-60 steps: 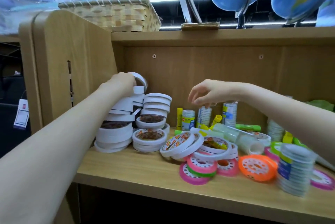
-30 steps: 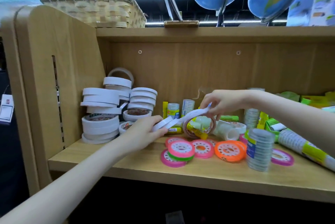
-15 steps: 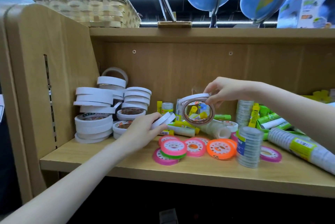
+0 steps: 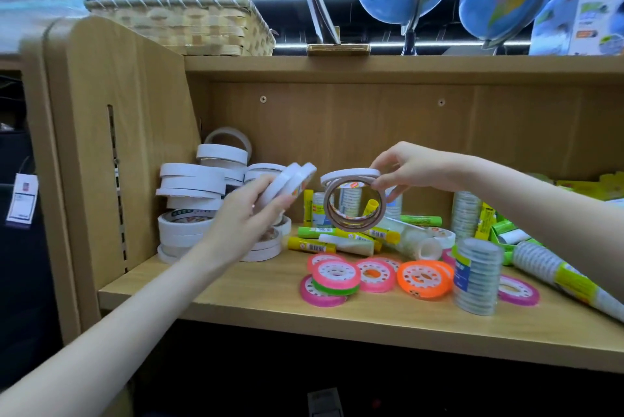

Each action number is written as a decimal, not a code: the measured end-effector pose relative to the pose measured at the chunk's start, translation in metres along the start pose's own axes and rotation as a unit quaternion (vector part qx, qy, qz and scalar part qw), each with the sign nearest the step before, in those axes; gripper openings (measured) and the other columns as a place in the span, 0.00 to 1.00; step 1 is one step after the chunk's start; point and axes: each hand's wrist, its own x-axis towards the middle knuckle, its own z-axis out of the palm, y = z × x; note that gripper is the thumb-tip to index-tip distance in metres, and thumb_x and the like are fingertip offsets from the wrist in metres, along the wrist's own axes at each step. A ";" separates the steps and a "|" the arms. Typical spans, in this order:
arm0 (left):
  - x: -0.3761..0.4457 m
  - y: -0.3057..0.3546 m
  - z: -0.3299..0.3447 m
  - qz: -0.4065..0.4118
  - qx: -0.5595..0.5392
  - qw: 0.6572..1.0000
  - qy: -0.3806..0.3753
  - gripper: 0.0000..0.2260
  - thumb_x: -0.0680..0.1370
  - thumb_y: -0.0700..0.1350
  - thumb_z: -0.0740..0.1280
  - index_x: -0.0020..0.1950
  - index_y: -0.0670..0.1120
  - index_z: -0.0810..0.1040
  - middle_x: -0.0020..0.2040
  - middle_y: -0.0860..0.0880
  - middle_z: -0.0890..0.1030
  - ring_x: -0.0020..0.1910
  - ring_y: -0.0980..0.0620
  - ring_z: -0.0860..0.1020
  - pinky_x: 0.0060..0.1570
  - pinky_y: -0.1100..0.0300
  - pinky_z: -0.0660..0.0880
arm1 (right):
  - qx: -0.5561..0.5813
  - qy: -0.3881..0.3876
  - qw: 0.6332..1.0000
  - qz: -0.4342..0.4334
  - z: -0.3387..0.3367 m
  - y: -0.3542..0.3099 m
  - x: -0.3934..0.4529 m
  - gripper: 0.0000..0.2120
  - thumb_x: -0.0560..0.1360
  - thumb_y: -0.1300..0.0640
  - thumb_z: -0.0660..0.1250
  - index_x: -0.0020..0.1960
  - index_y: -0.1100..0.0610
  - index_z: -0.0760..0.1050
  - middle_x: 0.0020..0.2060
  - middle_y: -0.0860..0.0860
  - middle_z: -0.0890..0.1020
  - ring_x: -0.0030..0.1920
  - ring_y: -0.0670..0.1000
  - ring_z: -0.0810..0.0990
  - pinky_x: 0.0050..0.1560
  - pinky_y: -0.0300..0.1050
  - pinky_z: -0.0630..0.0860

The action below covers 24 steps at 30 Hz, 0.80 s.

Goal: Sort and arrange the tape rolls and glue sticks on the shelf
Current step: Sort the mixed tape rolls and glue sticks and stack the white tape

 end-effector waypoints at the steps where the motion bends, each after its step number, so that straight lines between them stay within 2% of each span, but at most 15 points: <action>1: 0.002 0.004 -0.006 -0.010 -0.037 0.999 0.002 0.07 0.76 0.48 0.64 0.48 0.45 0.76 0.37 0.49 0.79 0.34 0.55 0.77 0.32 0.68 0.72 | 0.003 0.001 1.000 0.000 0.001 -0.002 0.002 0.06 0.75 0.63 0.66 0.50 0.64 0.79 0.44 0.59 0.81 0.41 0.51 0.82 0.39 0.36 0.80; 3: 0.004 0.009 -0.017 -0.058 -0.133 0.989 -0.005 0.06 0.76 0.46 0.66 0.49 0.45 0.77 0.39 0.51 0.80 0.39 0.55 0.79 0.36 0.66 0.74 | 0.010 0.001 1.000 -0.003 0.004 -0.006 0.005 0.06 0.75 0.63 0.66 0.49 0.64 0.79 0.42 0.56 0.80 0.40 0.50 0.81 0.37 0.35 0.79; 5: 0.006 0.007 -0.025 -0.097 -0.186 0.978 -0.014 0.12 0.75 0.49 0.66 0.53 0.44 0.78 0.45 0.46 0.81 0.43 0.54 0.80 0.41 0.63 0.76 | 0.010 -0.003 1.000 -0.010 0.008 -0.006 0.008 0.05 0.75 0.63 0.66 0.49 0.64 0.79 0.42 0.55 0.80 0.41 0.50 0.81 0.39 0.37 0.80; 7: 0.007 0.005 -0.027 -0.105 -0.179 0.978 -0.029 0.14 0.74 0.51 0.64 0.55 0.45 0.78 0.47 0.46 0.82 0.45 0.54 0.80 0.44 0.63 0.76 | 0.008 -0.004 1.000 -0.012 0.011 -0.004 0.009 0.06 0.75 0.64 0.66 0.49 0.66 0.78 0.43 0.57 0.80 0.42 0.51 0.81 0.40 0.37 0.80; 10: 0.008 0.003 -0.026 -0.092 -0.163 0.982 -0.010 0.08 0.77 0.47 0.63 0.52 0.48 0.79 0.42 0.51 0.82 0.42 0.58 0.79 0.41 0.67 0.76 | 0.008 0.000 1.000 -0.013 0.012 -0.002 0.008 0.07 0.75 0.63 0.66 0.49 0.66 0.79 0.44 0.60 0.80 0.44 0.54 0.82 0.41 0.38 0.81; 11: 0.008 0.003 -0.027 -0.070 -0.132 0.989 -0.003 0.06 0.77 0.46 0.63 0.50 0.48 0.78 0.40 0.51 0.81 0.40 0.59 0.78 0.39 0.68 0.74 | 0.007 0.003 1.000 -0.014 0.011 -0.001 0.008 0.07 0.75 0.63 0.66 0.49 0.66 0.79 0.46 0.62 0.79 0.45 0.55 0.81 0.41 0.39 0.81; 13: 0.006 -0.004 -0.029 0.002 0.051 0.998 -0.028 0.07 0.77 0.49 0.62 0.50 0.49 0.77 0.39 0.52 0.78 0.38 0.57 0.75 0.38 0.65 0.69 | 0.005 0.007 1.000 -0.014 0.011 0.000 0.008 0.06 0.75 0.62 0.67 0.49 0.65 0.79 0.48 0.67 0.78 0.45 0.55 0.81 0.42 0.40 0.81; 14: 0.003 -0.008 -0.028 0.031 0.177 0.982 -0.061 0.08 0.77 0.50 0.62 0.53 0.49 0.76 0.42 0.53 0.78 0.41 0.55 0.75 0.39 0.63 0.67 | 0.007 0.009 1.000 -0.016 0.011 0.000 0.009 0.06 0.75 0.62 0.67 0.49 0.64 0.79 0.49 0.67 0.78 0.45 0.55 0.81 0.43 0.41 0.81; 15: 0.000 -0.012 -0.028 0.049 0.298 0.947 -0.108 0.11 0.78 0.51 0.61 0.57 0.49 0.75 0.46 0.54 0.78 0.46 0.54 0.76 0.42 0.62 0.65 | 0.009 0.011 1.000 -0.018 0.011 0.000 0.009 0.06 0.75 0.62 0.67 0.49 0.64 0.79 0.50 0.67 0.79 0.44 0.54 0.81 0.43 0.40 0.81; 16: -0.004 -0.018 -0.029 0.057 0.394 0.903 -0.164 0.10 0.79 0.50 0.61 0.58 0.50 0.74 0.47 0.55 0.76 0.49 0.53 0.75 0.43 0.62 0.63 | 0.011 0.013 1.000 -0.019 0.012 0.000 0.010 0.06 0.75 0.62 0.67 0.50 0.65 0.79 0.49 0.66 0.79 0.44 0.53 0.81 0.43 0.40 0.81; 17: -0.009 -0.022 -0.030 0.053 0.435 0.869 -0.231 0.07 0.80 0.50 0.60 0.53 0.50 0.74 0.44 0.57 0.74 0.48 0.54 0.74 0.43 0.61 0.61 | 0.011 0.012 1.000 -0.020 0.013 -0.001 0.010 0.07 0.75 0.62 0.67 0.50 0.65 0.79 0.48 0.64 0.80 0.43 0.52 0.82 0.42 0.39 0.81; 18: -0.013 -0.025 -0.034 0.034 0.427 0.855 -0.293 0.07 0.80 0.52 0.60 0.46 0.51 0.72 0.41 0.58 0.73 0.44 0.56 0.73 0.41 0.62 0.60 | 0.007 0.009 1.000 -0.020 0.015 -0.002 0.011 0.07 0.75 0.62 0.67 0.50 0.65 0.79 0.46 0.60 0.81 0.42 0.50 0.82 0.41 0.37 0.81; 20: -0.017 -0.028 -0.044 -0.025 0.337 0.869 -0.361 0.11 0.77 0.54 0.63 0.38 0.53 0.69 0.35 0.57 0.72 0.36 0.59 0.70 0.36 0.65 0.62 | -0.007 0.004 1.000 -0.023 0.017 -0.003 0.013 0.07 0.75 0.62 0.67 0.50 0.64 0.79 0.41 0.53 0.81 0.39 0.48 0.81 0.40 0.36 0.80; 22: -0.016 -0.031 -0.052 -0.023 0.333 0.857 -0.392 0.11 0.76 0.54 0.66 0.36 0.55 0.67 0.36 0.56 0.73 0.38 0.58 0.70 0.39 0.65 0.63 | -0.016 0.003 1.000 -0.023 0.019 -0.004 0.016 0.06 0.75 0.62 0.67 0.50 0.63 0.79 0.39 0.51 0.80 0.39 0.49 0.81 0.41 0.37 0.81; 24: -0.016 -0.033 -0.051 0.007 0.408 0.825 -0.391 0.09 0.76 0.53 0.64 0.38 0.55 0.68 0.39 0.54 0.74 0.42 0.56 0.71 0.46 0.63 0.62 | -0.011 0.004 1.000 -0.024 0.021 -0.005 0.020 0.06 0.75 0.61 0.67 0.50 0.63 0.79 0.42 0.53 0.81 0.42 0.52 0.83 0.43 0.39 0.81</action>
